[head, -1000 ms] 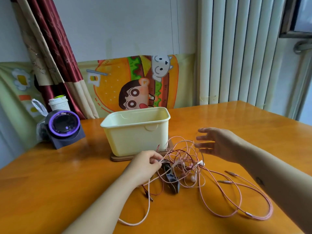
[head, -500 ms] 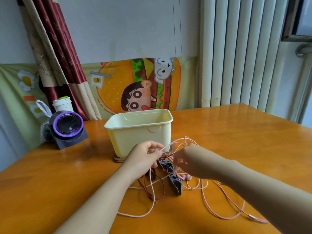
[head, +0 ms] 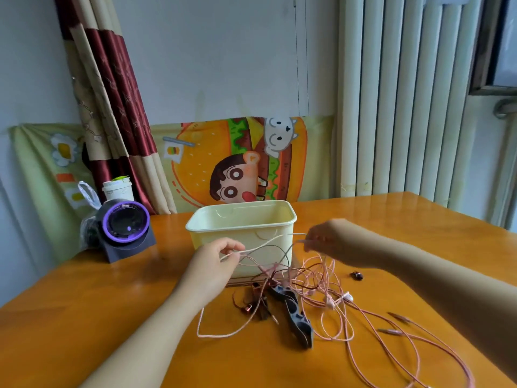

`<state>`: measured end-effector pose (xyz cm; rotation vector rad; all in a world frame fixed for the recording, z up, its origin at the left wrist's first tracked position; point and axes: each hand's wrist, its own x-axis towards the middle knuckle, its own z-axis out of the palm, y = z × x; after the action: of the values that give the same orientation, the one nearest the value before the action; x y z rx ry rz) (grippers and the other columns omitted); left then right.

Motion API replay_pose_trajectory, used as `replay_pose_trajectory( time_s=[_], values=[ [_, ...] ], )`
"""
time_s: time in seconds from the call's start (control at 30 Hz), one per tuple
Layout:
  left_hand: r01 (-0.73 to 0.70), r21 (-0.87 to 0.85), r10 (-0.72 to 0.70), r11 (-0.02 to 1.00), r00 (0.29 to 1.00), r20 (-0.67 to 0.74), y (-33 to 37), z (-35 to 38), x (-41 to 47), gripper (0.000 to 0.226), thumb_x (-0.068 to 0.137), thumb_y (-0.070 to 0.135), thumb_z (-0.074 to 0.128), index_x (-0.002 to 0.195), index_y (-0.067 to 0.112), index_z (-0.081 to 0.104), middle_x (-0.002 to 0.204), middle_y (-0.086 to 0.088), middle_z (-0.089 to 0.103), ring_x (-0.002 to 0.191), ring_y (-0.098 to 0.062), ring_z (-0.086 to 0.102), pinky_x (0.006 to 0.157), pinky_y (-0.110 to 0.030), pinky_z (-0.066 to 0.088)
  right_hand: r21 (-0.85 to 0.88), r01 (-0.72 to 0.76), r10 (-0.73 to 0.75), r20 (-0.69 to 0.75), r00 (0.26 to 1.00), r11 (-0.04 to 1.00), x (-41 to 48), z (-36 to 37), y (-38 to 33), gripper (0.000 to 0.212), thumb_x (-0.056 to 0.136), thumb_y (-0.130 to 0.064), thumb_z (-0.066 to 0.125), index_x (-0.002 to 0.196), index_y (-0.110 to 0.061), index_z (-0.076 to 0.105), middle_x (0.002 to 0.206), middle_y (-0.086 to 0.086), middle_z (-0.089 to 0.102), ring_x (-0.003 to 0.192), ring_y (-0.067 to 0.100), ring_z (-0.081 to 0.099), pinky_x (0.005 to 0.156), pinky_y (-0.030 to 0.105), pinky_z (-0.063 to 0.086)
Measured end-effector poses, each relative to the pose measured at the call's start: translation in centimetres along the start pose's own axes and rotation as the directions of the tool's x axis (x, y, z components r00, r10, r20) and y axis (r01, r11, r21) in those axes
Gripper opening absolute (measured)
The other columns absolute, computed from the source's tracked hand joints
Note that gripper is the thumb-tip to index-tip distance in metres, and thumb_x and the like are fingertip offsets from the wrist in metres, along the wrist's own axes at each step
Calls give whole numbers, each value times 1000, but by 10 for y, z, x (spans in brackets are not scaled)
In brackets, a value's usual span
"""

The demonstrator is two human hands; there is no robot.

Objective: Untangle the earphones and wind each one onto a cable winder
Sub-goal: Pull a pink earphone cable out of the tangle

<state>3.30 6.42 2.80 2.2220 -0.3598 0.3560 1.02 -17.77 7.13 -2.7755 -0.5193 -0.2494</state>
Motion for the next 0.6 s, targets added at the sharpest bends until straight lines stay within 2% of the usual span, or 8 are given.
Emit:
replay_pose_trajectory(
  time_s=[0.07,0.13,0.2,0.27,0.37,0.47,0.53,0.6],
  values=[
    [43,15,-43,999,999,-21,-3,-12,10,18,97,15,53,97,29,65,97,6,63,52,-3,50,44,-14,37,229,-24,65,-172,983,973,9,-27,-2,31,97,-30,46,99,-7,67,75,-4,60,70,9,57,67,21,49],
    [83,51,-83,995,997,-1,-5,-21,19,19,97,15,54,103,30,63,108,5,62,77,-8,59,57,-17,45,535,-11,184,-271,945,845,19,-48,-8,37,97,-32,44,97,0,63,69,2,57,70,15,59,78,36,53],
    [103,103,-109,989,993,55,-2,-25,24,25,95,14,55,112,32,61,122,5,57,95,-10,57,68,-16,45,736,44,236,-272,933,676,28,-63,-18,35,98,-32,44,97,-1,61,60,1,48,58,12,56,73,36,55],
    [67,55,-70,996,996,55,10,-30,30,32,95,17,57,123,32,56,131,7,52,108,-9,52,75,-16,42,764,89,171,-254,952,639,36,-75,-31,32,97,-33,45,98,-7,63,57,-3,35,48,8,40,54,24,43],
    [-28,-228,41,973,998,51,51,-32,36,48,94,24,62,138,29,44,133,11,49,127,-8,42,95,-22,32,673,152,39,-260,965,724,48,-82,-49,32,94,-37,47,101,-12,66,56,-6,36,50,8,31,49,22,27],
    [-70,-463,133,883,986,105,86,-30,47,52,92,26,64,139,24,43,128,7,56,117,-6,52,89,-15,40,676,214,-39,-265,964,705,55,-84,-63,32,93,-39,49,102,-14,67,48,-12,39,48,7,31,49,22,26],
    [-86,-453,137,887,987,82,93,-29,53,35,91,27,65,124,22,54,107,5,66,97,-6,63,89,-22,46,659,250,-52,-305,951,709,53,-87,-66,29,92,-36,52,102,-13,67,47,-14,45,46,3,38,49,18,29],
    [-95,-388,88,917,995,-36,93,-32,54,8,95,18,59,102,19,62,86,3,67,70,-2,64,76,-20,49,597,258,-15,-380,925,759,49,-89,-61,18,91,-25,59,102,-13,67,58,-15,57,49,-2,49,49,13,35]
  ],
)
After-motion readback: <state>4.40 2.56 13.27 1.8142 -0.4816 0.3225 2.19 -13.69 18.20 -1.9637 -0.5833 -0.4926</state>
